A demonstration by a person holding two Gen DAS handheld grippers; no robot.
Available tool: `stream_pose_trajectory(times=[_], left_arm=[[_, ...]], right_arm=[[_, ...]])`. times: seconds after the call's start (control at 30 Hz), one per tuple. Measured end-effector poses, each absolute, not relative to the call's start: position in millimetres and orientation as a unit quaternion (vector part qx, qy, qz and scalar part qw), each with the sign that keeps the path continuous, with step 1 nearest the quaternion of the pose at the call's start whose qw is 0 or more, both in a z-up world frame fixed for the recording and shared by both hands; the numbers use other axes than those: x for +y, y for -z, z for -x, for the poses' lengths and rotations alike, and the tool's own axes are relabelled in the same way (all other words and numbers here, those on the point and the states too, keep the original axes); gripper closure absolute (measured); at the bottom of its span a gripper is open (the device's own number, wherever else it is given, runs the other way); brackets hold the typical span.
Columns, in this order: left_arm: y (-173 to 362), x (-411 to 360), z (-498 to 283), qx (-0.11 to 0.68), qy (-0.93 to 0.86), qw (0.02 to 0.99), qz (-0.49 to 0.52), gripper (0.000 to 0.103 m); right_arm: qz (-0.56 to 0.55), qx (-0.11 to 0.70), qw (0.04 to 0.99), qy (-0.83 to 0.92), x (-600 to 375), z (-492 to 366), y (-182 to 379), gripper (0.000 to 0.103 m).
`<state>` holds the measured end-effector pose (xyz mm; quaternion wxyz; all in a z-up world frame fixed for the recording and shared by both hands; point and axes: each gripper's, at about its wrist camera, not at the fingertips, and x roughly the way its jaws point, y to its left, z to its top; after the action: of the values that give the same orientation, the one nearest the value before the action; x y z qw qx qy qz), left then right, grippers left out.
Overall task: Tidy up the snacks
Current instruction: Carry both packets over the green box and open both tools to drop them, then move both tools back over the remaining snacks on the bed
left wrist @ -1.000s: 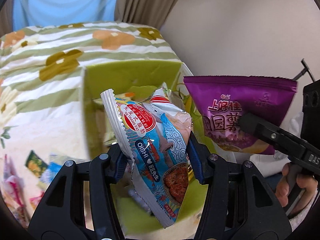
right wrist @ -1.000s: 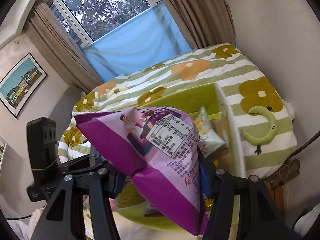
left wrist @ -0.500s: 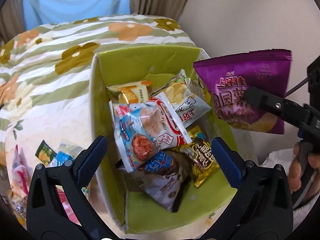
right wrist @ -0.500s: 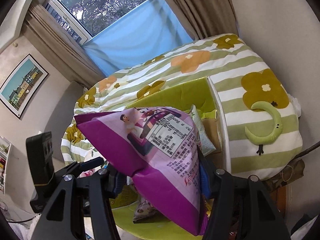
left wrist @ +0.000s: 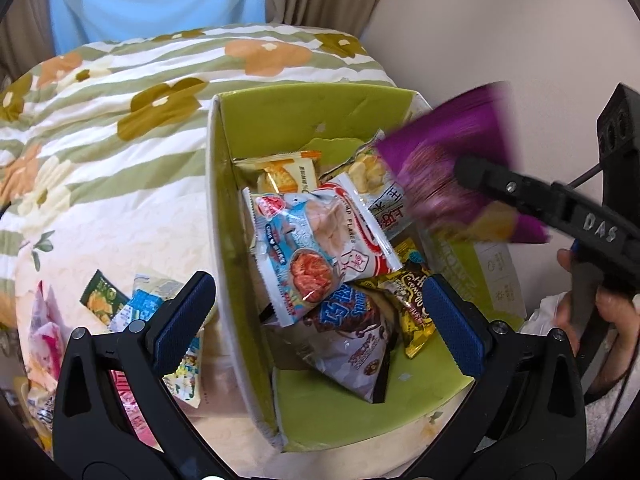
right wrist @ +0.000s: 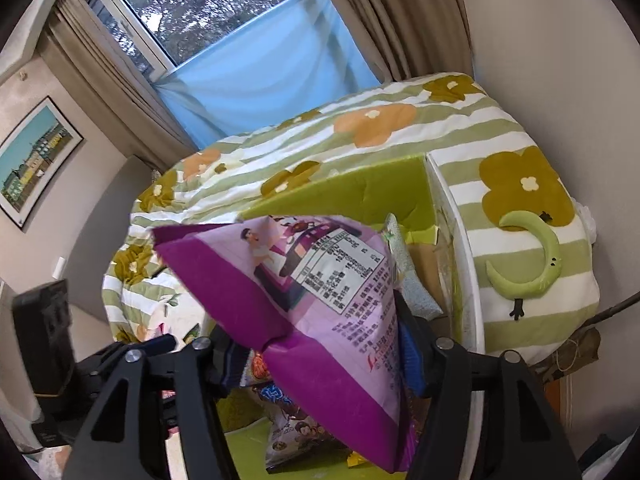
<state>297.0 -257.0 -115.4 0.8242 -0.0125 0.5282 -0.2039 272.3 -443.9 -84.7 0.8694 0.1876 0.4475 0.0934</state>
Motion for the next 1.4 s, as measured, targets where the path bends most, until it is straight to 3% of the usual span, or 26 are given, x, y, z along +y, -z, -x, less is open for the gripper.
stream_pose_trajectory(times=[0.1, 0.87, 1.4], left_arm=[[118.8, -254.1, -295.8, 0.533, 0.204, 0.821, 0.014, 0.001], [83.5, -241.2, -260.8, 0.500, 0.196, 0.843, 0.030, 0.001], [54.6, -118.1, -192.2, 0.459, 0.115, 0.880, 0.039, 0.001]], right_arm=[[-0.177, 0.446, 0.874, -0.072, -441.6, -266.1, 93.0, 0.000], [-0.145, 0.413, 0.893, -0.103, -433.2, -215.9, 62.0, 0.000], [-0.116, 0.401, 0.902, -0.113, -373.0, -192.0, 32.1, 0.000]])
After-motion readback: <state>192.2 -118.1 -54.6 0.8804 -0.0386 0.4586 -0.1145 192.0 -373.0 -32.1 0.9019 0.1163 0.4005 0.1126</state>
